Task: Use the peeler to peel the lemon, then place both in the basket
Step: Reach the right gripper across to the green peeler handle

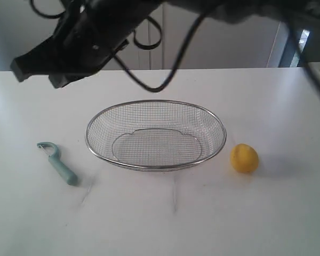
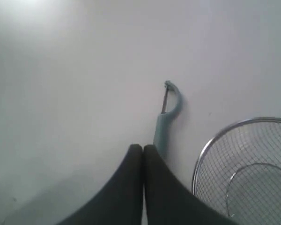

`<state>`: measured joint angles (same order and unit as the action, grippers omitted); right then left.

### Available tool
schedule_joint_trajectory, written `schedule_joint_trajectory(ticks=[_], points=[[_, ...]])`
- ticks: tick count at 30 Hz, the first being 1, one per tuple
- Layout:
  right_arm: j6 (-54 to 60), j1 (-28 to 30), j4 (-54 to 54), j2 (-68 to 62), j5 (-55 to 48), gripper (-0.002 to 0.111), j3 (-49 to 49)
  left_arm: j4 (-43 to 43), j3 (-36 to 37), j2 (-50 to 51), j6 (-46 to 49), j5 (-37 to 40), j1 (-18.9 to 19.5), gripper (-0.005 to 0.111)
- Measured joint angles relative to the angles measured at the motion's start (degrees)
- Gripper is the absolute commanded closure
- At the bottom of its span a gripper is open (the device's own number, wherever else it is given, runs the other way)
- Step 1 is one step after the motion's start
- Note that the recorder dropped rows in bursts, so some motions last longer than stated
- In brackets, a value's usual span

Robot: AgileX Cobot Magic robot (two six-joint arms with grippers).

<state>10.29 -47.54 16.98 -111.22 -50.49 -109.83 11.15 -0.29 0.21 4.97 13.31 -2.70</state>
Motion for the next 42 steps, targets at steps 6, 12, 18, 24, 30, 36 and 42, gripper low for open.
schedule_joint_trajectory(ticks=[6,12,18,24,30,36,42], points=[[0.3,-5.0,-5.8,-14.5,-7.5,0.108,-13.2,0.0,0.0,0.0,0.0,0.0,0.0,0.107],[3.9,-5.0,-6.8,-17.8,-7.9,0.108,-13.4,0.0,0.0,0.0,0.0,0.0,0.0,0.107],[4.2,-5.0,-6.7,-19.9,-7.9,0.104,-13.5,0.0,0.0,0.0,0.0,0.0,0.0,0.107],[4.2,-5.0,-7.1,-21.1,-5.8,0.080,-13.5,0.0,0.0,0.0,0.0,0.0,0.0,0.107],[4.3,-5.0,-9.8,-22.6,-3.4,0.056,-13.7,0.0,0.0,0.0,0.0,0.0,0.0,0.107],[6.6,-5.0,-10.7,-24.6,-1.6,0.046,-13.7,0.0,0.0,0.0,0.0,0.0,0.0,0.107],[6.8,-5.0,-10.9,-25.2,1.5,0.045,-13.7,0.0,0.0,0.0,0.0,0.0,0.0,0.107]])
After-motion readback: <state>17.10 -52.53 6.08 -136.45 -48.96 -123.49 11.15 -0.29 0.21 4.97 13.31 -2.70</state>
